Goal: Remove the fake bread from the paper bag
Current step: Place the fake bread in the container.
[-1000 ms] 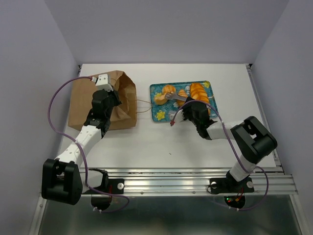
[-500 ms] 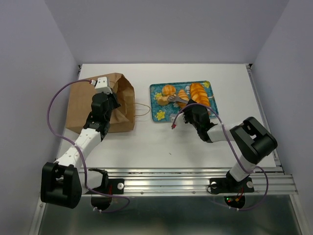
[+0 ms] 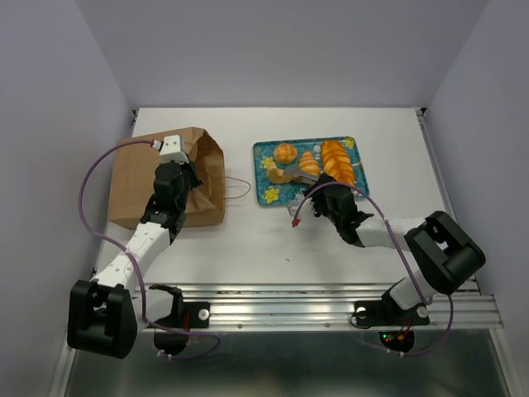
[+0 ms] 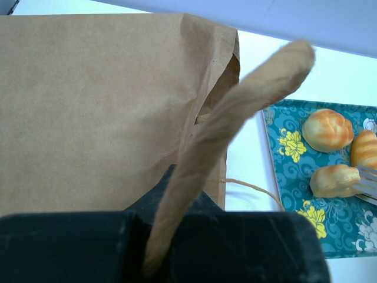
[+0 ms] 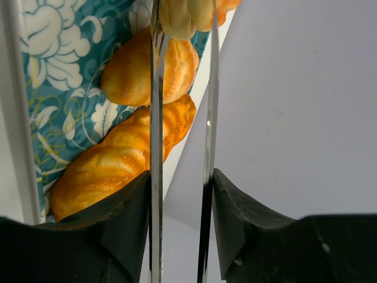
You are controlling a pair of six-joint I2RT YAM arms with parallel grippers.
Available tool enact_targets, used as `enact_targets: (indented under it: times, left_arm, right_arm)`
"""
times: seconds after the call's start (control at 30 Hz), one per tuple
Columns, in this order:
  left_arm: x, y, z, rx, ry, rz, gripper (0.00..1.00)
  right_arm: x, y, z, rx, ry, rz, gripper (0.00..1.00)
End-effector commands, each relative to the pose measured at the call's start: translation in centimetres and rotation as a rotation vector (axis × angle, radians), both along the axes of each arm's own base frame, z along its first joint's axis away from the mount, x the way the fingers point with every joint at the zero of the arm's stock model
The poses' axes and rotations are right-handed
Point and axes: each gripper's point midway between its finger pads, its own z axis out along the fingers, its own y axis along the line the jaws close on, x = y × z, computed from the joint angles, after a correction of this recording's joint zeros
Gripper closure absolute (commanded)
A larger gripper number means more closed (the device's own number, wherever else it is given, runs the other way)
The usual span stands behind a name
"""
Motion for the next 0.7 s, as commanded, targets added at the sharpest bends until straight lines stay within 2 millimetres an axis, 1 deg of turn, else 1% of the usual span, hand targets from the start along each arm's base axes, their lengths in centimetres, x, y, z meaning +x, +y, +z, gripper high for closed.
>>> enact_targets:
  times: [0.0, 0.07, 0.1, 0.2, 0.23, 0.3, 0.33, 0.37, 0.4, 0.43, 0.47, 0.53, 0.57, 0.67]
  left_arm:
    - [-0.3, 0.4, 2.3, -0.008, -0.087, 0.019, 1.00]
    - [-0.4, 0.5, 2.2, -0.009, -0.087, 0.021, 1.00]
    - [-0.5, 0.5, 2.3, -0.009, -0.091, 0.019, 1.00]
    - [-0.8, 0.4, 2.3, -0.012, -0.095, 0.015, 1.00]
    - [-0.9, 0.4, 2.3, -0.017, -0.097, 0.015, 1.00]
    - [-1.1, 0.5, 2.4, -0.018, -0.101, 0.015, 1.00]
    - [-1.2, 0.5, 2.4, -0.018, -0.103, 0.017, 1.00]
    - [-1.2, 0.5, 2.4, -0.017, -0.104, 0.017, 1.00]
    - [-1.3, 0.5, 2.6, -0.019, -0.110, 0.015, 1.00]
    - [-1.4, 0.5, 2.6, -0.019, -0.110, 0.014, 1.00]
    - [-1.4, 0.5, 2.9, -0.020, -0.118, 0.012, 1.00]
    - [-1.4, 0.5, 3.0, -0.021, -0.124, 0.009, 1.00]
    - [-1.4, 0.4, 3.1, -0.023, -0.125, 0.008, 1.00]
    - [-1.3, 0.3, 3.3, -0.027, -0.131, 0.000, 1.00]
  right_arm:
    - [-2.0, 0.3, -0.9, -0.041, 0.062, 0.030, 0.50]
    - [-2.5, -0.1, -1.6, -0.056, 0.097, 0.028, 0.49]
    - [-2.9, 0.2, -1.7, -0.060, 0.105, 0.039, 0.49]
    - [-3.8, 0.5, -1.6, -0.057, 0.125, 0.041, 0.49]
    - [-4.0, 0.2, -1.8, -0.065, 0.143, 0.030, 0.49]
    - [-4.4, 0.1, -1.3, -0.065, 0.148, 0.024, 0.49]
    - [-5.0, 0.0, -1.7, -0.076, 0.177, 0.027, 0.49]
    - [-5.3, -0.1, -0.9, -0.053, 0.175, 0.021, 0.48]
    - [-5.7, -0.4, -1.1, -0.054, 0.204, 0.014, 0.47]
    - [-5.9, -0.3, -0.7, -0.037, 0.209, 0.022, 0.46]
    - [-6.2, -0.3, 0.4, -0.013, 0.201, 0.027, 0.44]
    - [-6.7, -0.2, 1.2, 0.008, 0.213, 0.036, 0.43]
    - [-7.3, 0.1, 1.3, 0.020, 0.237, 0.048, 0.42]
    - [-7.6, -0.2, 2.5, 0.036, 0.240, 0.040, 0.42]
